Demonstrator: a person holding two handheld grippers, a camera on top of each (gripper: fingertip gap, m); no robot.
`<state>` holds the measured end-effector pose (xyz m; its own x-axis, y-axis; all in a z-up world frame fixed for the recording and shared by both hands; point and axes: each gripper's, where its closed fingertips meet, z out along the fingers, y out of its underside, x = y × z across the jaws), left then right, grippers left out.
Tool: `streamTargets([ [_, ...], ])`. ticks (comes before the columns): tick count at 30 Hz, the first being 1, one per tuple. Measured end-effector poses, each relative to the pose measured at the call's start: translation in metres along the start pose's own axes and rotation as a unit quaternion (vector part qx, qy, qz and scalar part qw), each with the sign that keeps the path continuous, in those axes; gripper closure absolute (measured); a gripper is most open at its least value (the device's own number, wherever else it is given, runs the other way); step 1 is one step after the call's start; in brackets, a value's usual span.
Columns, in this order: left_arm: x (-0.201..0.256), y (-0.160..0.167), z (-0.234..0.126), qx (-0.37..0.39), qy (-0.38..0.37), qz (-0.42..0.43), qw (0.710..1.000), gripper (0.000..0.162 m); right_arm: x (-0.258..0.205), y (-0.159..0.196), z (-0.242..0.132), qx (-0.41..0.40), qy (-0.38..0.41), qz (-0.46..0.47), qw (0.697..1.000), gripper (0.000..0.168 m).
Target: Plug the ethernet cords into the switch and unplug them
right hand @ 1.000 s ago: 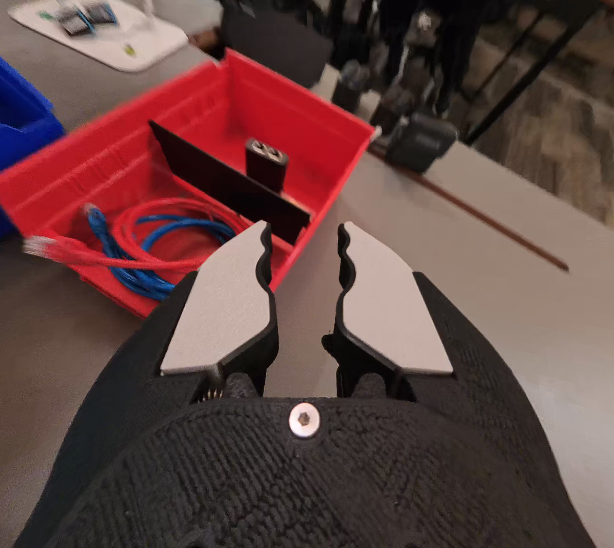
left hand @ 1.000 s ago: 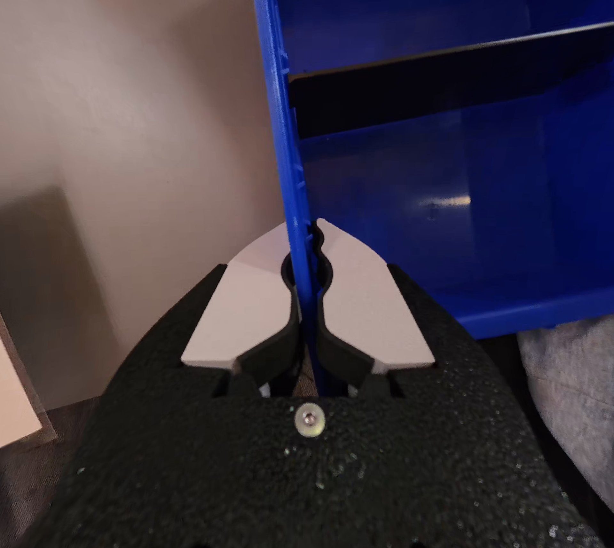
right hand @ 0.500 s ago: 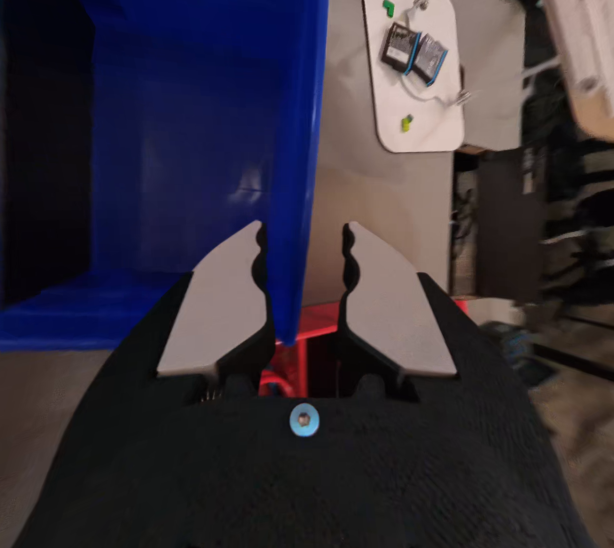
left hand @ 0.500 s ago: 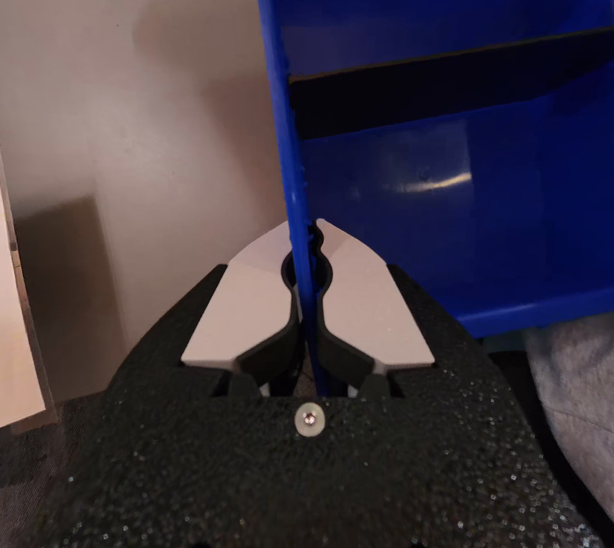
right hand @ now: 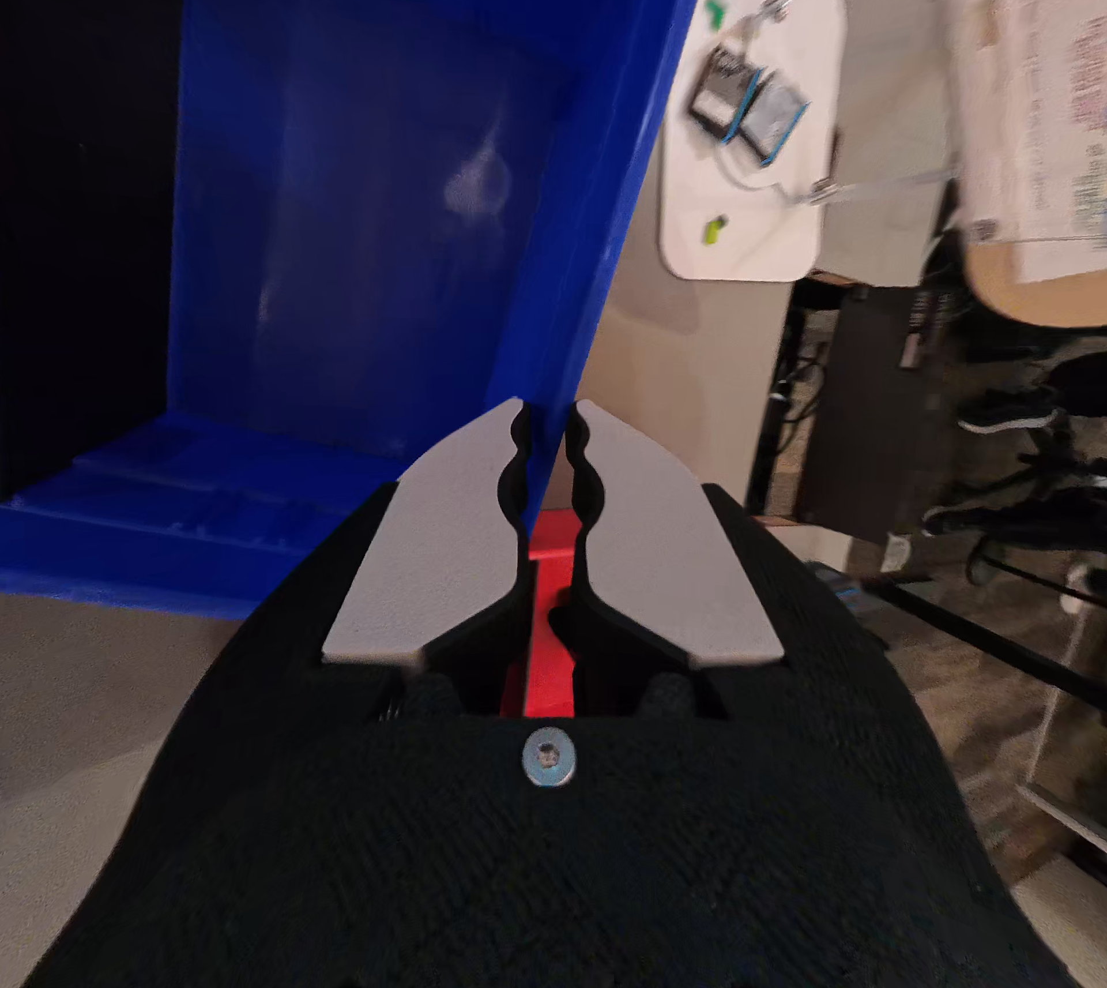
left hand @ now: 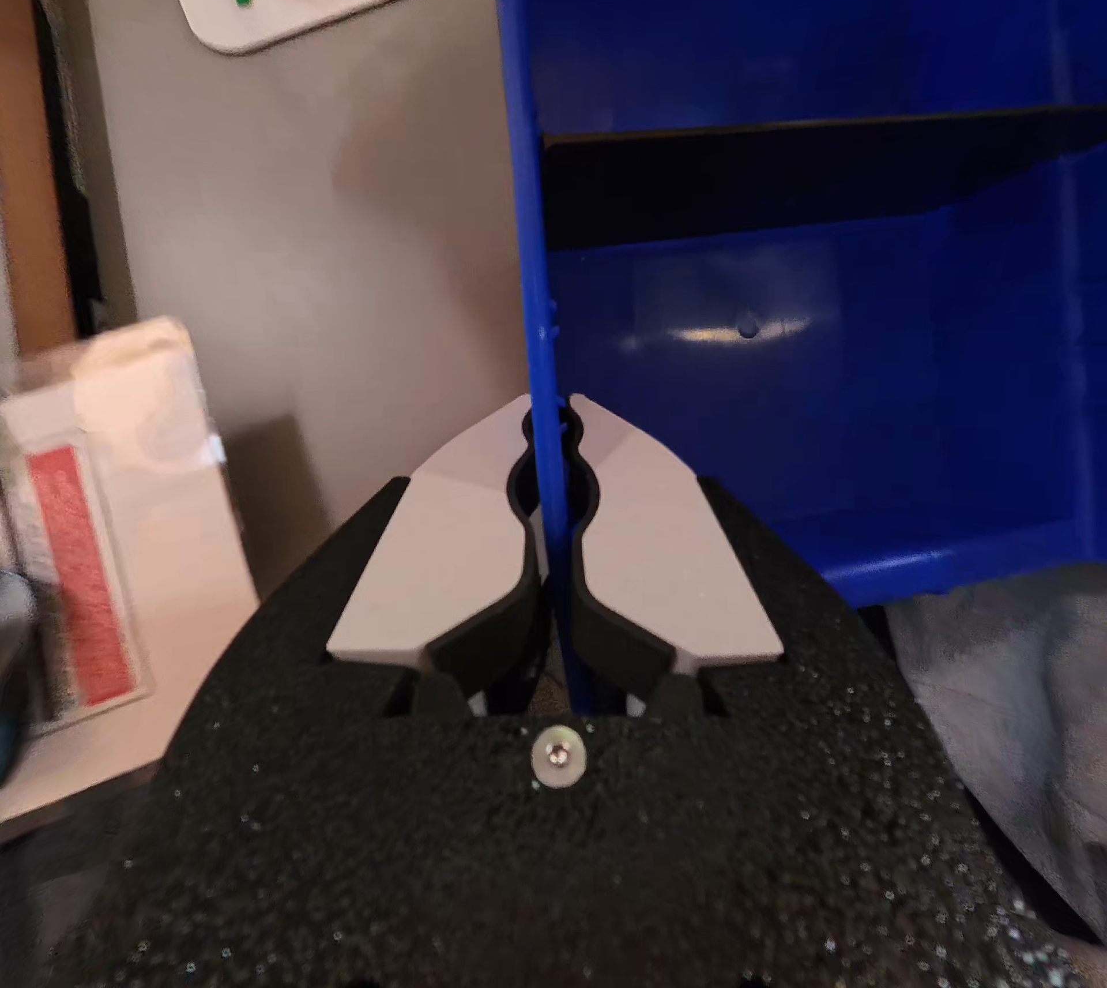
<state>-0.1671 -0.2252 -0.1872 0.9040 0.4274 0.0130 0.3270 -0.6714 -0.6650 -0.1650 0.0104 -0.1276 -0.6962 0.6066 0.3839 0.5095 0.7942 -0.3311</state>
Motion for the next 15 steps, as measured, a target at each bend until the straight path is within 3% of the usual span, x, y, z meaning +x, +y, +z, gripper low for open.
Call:
streamTargets([
  [4, 0.002, -0.080, -0.038, 0.016, -0.019, 0.070, 0.997, 0.157, 0.042, 0.001, -0.076, 0.035, 0.058, 0.013, 0.998, 0.158],
  [7, 0.025, -0.153, -0.049, 0.035, -0.021, 0.139, 0.989, 0.157, 0.074, 0.035, -0.137, 0.034, 0.101, 0.052, 0.993, 0.158],
  [10, 0.077, -0.219, -0.030, 0.043, 0.025, 0.193, 0.980, 0.158, 0.093, 0.104, -0.191, 0.004, 0.117, 0.108, 0.987, 0.159],
  [15, 0.216, -0.292, 0.049, 0.020, 0.167, 0.265, 0.949, 0.157, 0.075, 0.272, -0.261, -0.106, 0.126, 0.214, 0.963, 0.157],
])
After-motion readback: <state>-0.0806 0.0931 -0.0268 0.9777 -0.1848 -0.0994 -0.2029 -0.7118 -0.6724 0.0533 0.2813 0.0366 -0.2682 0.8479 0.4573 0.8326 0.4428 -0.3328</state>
